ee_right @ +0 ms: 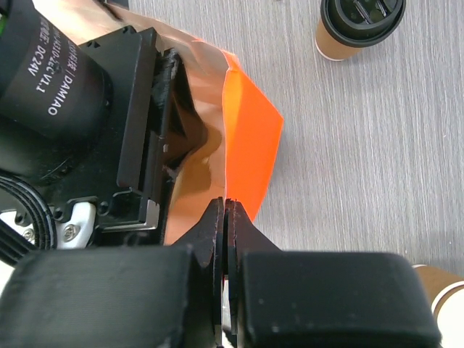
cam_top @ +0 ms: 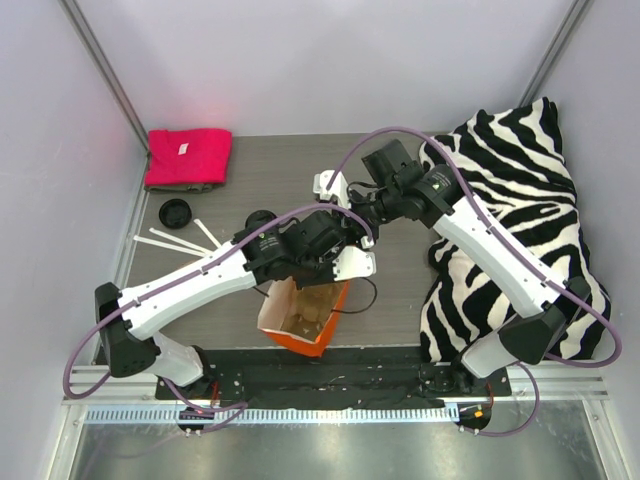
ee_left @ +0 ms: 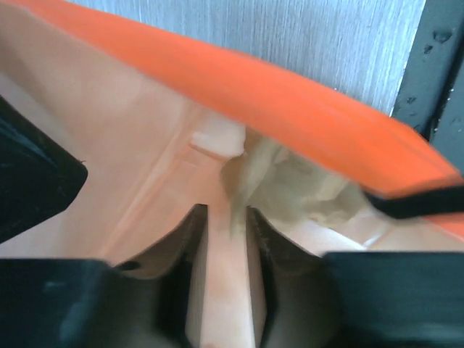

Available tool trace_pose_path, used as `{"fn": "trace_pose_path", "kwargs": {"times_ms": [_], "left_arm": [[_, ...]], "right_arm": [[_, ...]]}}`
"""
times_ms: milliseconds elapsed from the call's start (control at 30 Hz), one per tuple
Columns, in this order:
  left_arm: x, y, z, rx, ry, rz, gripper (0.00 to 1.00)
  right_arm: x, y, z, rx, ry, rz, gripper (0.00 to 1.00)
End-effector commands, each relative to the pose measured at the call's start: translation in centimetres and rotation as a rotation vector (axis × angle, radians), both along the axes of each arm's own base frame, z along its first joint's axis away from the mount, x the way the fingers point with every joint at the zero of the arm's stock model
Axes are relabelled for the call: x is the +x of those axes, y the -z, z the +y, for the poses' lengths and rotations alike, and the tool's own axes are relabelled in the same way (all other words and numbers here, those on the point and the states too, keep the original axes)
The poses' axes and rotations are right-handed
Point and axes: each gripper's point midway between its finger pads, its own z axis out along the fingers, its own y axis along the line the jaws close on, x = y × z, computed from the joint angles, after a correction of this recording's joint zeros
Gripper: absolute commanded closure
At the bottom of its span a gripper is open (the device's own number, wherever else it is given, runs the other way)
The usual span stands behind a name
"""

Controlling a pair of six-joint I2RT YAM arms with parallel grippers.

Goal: Pack the takeout coffee

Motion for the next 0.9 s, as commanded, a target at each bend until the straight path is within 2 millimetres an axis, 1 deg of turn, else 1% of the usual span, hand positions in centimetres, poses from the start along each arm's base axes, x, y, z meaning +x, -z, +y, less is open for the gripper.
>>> {"fn": "trace_pose_path", "kwargs": {"times_ms": [0, 100, 200, 433, 500, 567, 600, 700, 767, 800, 867], "left_arm": [[0.1, -2.1, -0.3, -0.060, -0.024, -0.008, 0.61], [0.1, -3.2, -0.5, -0.091, -0.024, -0.014, 0.51], [-0.1, -4.2, -0.9, -0.116, -0.027, -0.002, 0.48], [-1.4, -7.8, -2.1, -0.221, 0.019, -0.018, 0.46], [-1.7, -8.6, -2.3, -0.232, 0.032, -0.038, 0.39], [-1.7, -9.0, -2.3, -0.225, 0.030, -0.046, 0.37], [-1.8, -9.6, -2.0, -0.222, 0.027, -0.045, 0.37], [-1.9, -10.2, -1.7, -0.219, 0.027, -0.043, 0.38], [-2.2, -11.0, -1.3, -0.239, 0.034, -0.054, 0.38], [-2.2, -11.3, -1.2, -0.249, 0.038, -0.061, 0.38], [-2.4, -12.1, -0.6, -0.274, 0.041, -0.080, 0.38]], "right_arm": [[-0.2, -2.1, -0.1, 0.059, -0.014, -0.066, 0.99], [-0.2, -2.1, -0.1, 0.062, -0.014, -0.069, 0.99], [-0.3, -2.0, 0.0, 0.062, -0.019, -0.067, 0.99], [-0.1, -1.5, -0.3, 0.048, -0.011, -0.074, 0.99], [0.0, -1.3, -0.4, 0.040, -0.002, -0.076, 0.99], [0.2, -1.2, -0.6, 0.035, 0.010, -0.076, 0.99], [0.1, -1.1, -0.6, 0.033, 0.019, -0.068, 0.99], [0.2, -0.9, -0.8, 0.030, 0.039, -0.055, 0.99], [0.2, -0.9, -1.0, 0.034, 0.050, -0.050, 0.99], [0.2, -0.5, -1.2, 0.027, 0.054, -0.044, 0.99], [0.3, -0.7, -1.5, 0.036, 0.070, -0.054, 0.99]]}}
